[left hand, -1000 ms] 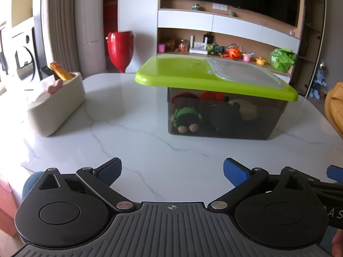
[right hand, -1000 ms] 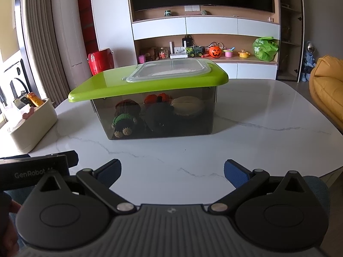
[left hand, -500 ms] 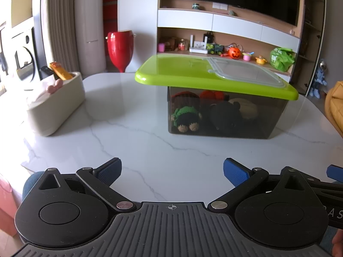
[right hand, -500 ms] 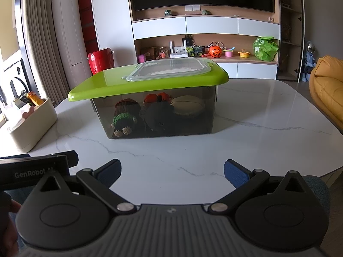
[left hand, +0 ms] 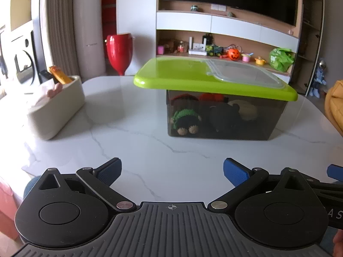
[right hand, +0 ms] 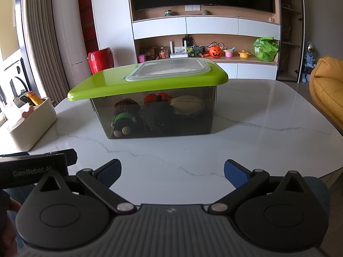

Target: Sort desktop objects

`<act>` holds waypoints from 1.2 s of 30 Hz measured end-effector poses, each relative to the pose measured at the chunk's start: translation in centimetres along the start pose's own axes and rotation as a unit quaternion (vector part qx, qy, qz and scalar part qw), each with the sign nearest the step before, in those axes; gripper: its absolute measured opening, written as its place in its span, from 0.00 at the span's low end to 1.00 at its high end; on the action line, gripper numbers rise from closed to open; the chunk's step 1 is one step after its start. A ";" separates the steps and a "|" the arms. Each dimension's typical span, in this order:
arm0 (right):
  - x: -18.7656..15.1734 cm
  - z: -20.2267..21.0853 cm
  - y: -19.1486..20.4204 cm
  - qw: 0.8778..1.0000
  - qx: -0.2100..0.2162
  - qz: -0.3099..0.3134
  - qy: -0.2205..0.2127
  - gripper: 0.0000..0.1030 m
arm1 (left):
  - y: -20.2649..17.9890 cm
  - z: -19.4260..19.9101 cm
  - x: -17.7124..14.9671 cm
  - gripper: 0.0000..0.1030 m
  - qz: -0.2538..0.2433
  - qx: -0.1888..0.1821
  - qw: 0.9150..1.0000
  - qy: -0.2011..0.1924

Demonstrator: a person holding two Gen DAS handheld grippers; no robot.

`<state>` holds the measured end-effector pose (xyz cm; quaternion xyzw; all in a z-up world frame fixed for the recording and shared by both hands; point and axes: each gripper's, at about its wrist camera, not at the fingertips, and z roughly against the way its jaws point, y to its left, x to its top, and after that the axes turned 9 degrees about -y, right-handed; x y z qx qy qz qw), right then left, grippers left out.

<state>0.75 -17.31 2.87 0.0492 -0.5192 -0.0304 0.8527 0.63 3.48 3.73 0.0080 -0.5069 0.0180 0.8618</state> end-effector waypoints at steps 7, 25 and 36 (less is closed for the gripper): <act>0.2 -0.7 -0.5 1.000 0.000 0.001 0.005 1.00 | -0.4 -0.9 0.6 1.00 -0.008 -0.002 1.000 -0.003; 1.4 -7.0 -2.1 0.999 -0.014 0.004 0.048 1.00 | -1.2 -7.0 1.8 1.00 -0.019 -0.002 0.999 0.029; 2.2 -11.9 -4.2 0.997 -0.032 0.025 0.069 1.00 | 0.5 -11.9 2.1 1.00 -0.029 -0.024 0.999 0.021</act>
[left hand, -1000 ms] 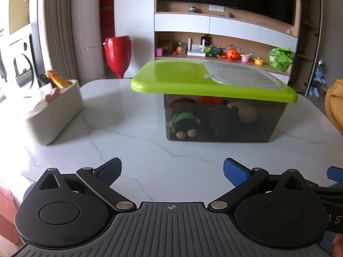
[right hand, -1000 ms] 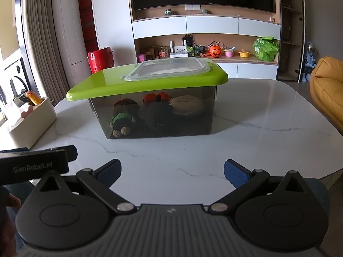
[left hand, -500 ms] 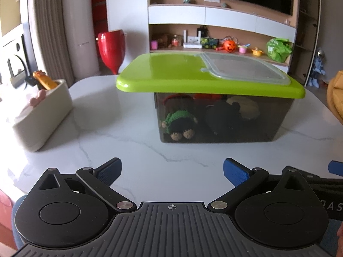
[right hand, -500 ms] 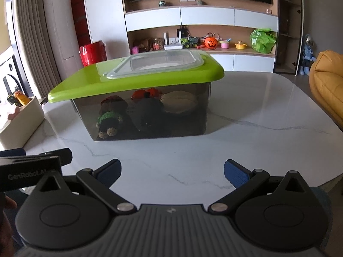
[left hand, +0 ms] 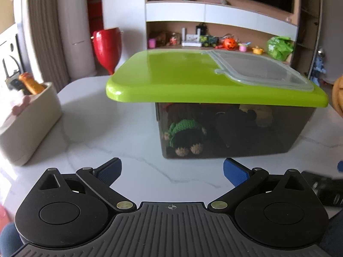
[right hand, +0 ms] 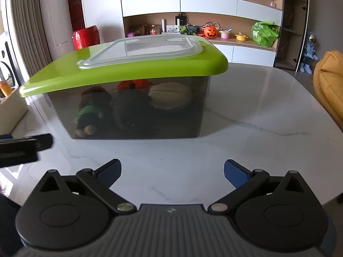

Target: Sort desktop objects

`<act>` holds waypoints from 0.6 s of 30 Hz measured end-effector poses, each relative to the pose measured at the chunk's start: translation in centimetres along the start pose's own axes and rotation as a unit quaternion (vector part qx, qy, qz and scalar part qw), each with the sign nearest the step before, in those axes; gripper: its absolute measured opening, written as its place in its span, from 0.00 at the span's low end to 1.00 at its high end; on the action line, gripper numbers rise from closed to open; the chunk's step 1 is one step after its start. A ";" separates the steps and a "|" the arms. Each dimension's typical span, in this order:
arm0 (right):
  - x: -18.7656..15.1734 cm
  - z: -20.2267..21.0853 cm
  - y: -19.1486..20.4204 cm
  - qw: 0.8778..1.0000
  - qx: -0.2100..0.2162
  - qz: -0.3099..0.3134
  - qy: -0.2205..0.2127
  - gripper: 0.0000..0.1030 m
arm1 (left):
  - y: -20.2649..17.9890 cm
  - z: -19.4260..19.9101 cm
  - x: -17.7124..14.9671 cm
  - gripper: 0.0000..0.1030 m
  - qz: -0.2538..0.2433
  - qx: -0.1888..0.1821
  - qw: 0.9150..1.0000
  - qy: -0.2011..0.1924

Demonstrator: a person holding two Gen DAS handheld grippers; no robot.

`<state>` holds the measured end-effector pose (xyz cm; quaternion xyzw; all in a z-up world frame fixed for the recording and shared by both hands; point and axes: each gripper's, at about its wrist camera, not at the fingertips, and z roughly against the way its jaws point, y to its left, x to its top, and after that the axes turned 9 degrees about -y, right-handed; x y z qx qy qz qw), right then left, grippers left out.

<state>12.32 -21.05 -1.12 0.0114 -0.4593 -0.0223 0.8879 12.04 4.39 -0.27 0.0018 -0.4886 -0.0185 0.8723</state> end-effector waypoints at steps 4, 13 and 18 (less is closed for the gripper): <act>0.6 -2.8 -2.1 0.999 -0.042 0.025 0.005 1.00 | 3.2 -2.6 -0.8 1.00 0.006 0.009 1.000 0.006; 1.1 -9.5 -8.4 0.993 -0.107 -0.018 0.043 1.00 | 9.7 -6.9 -2.4 1.00 0.102 0.058 0.991 0.058; 0.5 -9.5 -7.8 0.995 -0.090 -0.022 0.036 1.00 | 7.9 -6.6 -1.9 1.00 0.061 0.064 0.995 0.054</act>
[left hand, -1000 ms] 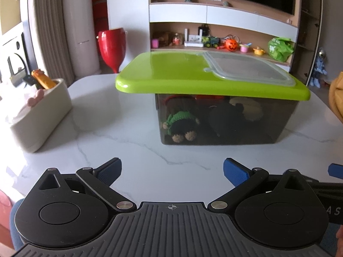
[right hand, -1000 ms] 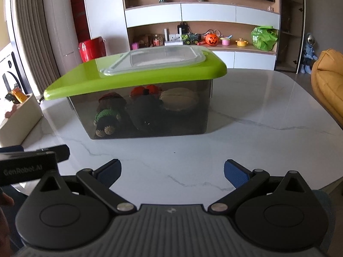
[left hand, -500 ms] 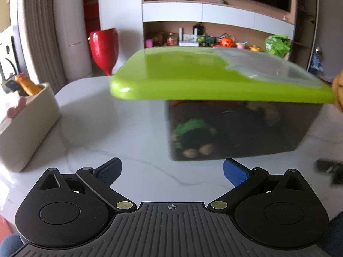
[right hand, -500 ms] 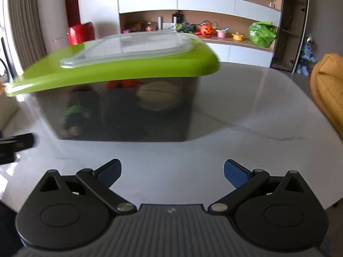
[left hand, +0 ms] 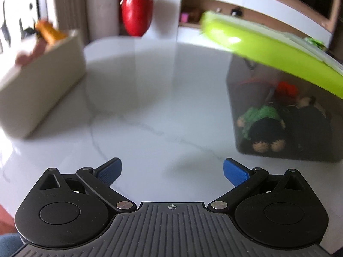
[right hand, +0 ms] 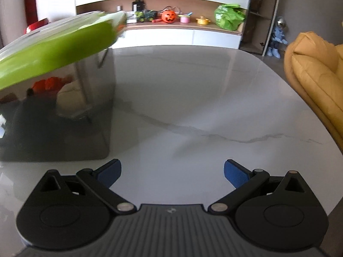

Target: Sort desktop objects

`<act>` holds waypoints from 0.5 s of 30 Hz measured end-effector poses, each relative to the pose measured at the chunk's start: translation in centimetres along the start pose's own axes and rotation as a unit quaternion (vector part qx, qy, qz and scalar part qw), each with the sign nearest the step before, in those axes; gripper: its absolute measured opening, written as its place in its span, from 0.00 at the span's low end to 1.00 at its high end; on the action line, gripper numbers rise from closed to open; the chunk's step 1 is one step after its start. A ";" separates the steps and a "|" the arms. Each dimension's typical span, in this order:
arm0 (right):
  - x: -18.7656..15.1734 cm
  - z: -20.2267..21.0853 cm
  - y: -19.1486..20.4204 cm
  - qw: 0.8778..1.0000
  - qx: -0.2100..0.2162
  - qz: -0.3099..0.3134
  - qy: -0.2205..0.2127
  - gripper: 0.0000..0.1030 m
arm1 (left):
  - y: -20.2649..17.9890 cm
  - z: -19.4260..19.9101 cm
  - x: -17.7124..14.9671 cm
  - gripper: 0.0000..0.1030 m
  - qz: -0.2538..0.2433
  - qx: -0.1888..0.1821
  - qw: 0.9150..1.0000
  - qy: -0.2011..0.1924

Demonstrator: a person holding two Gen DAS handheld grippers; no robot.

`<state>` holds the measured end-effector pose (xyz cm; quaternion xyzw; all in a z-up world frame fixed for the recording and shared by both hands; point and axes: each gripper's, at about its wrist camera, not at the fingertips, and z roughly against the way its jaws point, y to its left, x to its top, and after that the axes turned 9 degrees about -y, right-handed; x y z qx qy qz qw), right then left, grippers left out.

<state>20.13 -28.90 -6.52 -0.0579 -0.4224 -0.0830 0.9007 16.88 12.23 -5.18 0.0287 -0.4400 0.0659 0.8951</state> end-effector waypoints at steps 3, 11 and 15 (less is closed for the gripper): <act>-0.7 0.5 0.8 1.000 0.016 0.006 0.003 1.00 | -1.3 1.1 0.0 1.00 -0.030 0.021 0.999 -0.031; -1.8 1.1 1.2 1.000 0.026 0.005 0.012 1.00 | -1.6 1.7 0.0 1.00 0.001 -0.023 0.999 -0.024; -1.8 1.7 0.9 1.000 0.024 -0.001 0.010 1.00 | -1.5 2.1 0.2 1.00 0.015 -0.020 0.999 -0.031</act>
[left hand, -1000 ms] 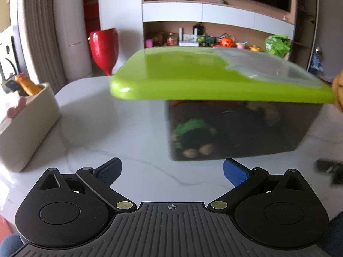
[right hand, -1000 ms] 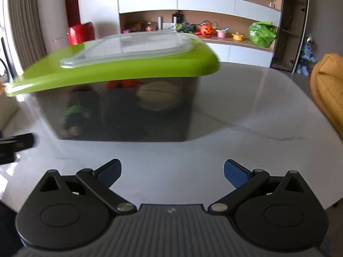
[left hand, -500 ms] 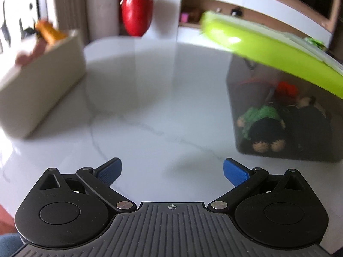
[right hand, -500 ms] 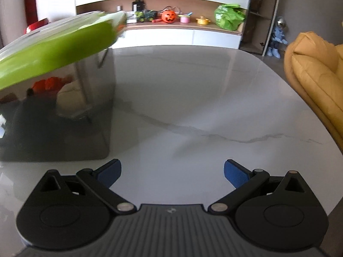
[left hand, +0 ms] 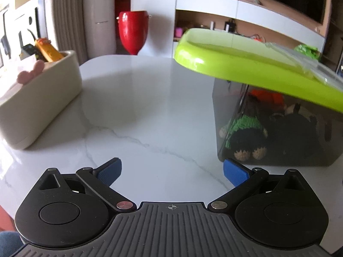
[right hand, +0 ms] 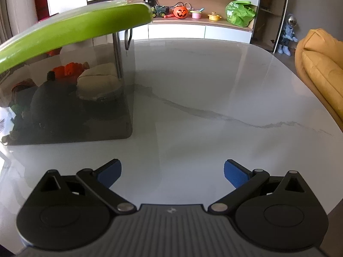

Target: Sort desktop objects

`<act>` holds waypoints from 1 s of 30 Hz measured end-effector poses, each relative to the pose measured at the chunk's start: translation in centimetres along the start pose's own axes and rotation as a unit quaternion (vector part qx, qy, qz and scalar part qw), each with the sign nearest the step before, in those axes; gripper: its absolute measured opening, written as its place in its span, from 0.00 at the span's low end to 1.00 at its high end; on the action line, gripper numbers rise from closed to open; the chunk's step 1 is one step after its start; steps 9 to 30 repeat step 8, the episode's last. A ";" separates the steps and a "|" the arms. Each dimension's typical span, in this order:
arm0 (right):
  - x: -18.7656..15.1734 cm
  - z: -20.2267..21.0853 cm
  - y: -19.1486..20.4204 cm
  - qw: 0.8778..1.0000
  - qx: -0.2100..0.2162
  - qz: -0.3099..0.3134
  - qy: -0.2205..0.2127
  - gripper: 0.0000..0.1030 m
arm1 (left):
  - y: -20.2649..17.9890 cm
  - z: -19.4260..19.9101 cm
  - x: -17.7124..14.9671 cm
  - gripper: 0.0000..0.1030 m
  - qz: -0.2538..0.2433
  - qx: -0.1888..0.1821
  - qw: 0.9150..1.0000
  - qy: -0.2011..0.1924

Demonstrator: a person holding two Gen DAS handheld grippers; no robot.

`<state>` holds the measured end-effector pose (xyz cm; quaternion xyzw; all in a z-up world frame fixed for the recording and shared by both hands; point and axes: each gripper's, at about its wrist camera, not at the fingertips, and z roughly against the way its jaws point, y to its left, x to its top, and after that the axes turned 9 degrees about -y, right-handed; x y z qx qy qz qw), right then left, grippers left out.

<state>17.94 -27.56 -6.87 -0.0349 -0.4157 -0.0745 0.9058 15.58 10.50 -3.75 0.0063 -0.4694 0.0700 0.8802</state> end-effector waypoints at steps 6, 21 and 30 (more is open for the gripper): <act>-0.1 0.4 -0.1 1.000 0.001 0.000 0.002 1.00 | -0.7 1.8 0.9 1.00 -0.002 0.013 1.000 -0.016; -0.2 0.4 -0.2 1.000 0.002 -0.004 0.004 1.00 | -1.4 2.5 1.3 1.00 -0.006 0.008 1.000 -0.019; -0.2 0.4 -0.2 1.000 0.002 -0.004 0.004 1.00 | -1.4 2.5 1.3 1.00 -0.006 0.008 1.000 -0.019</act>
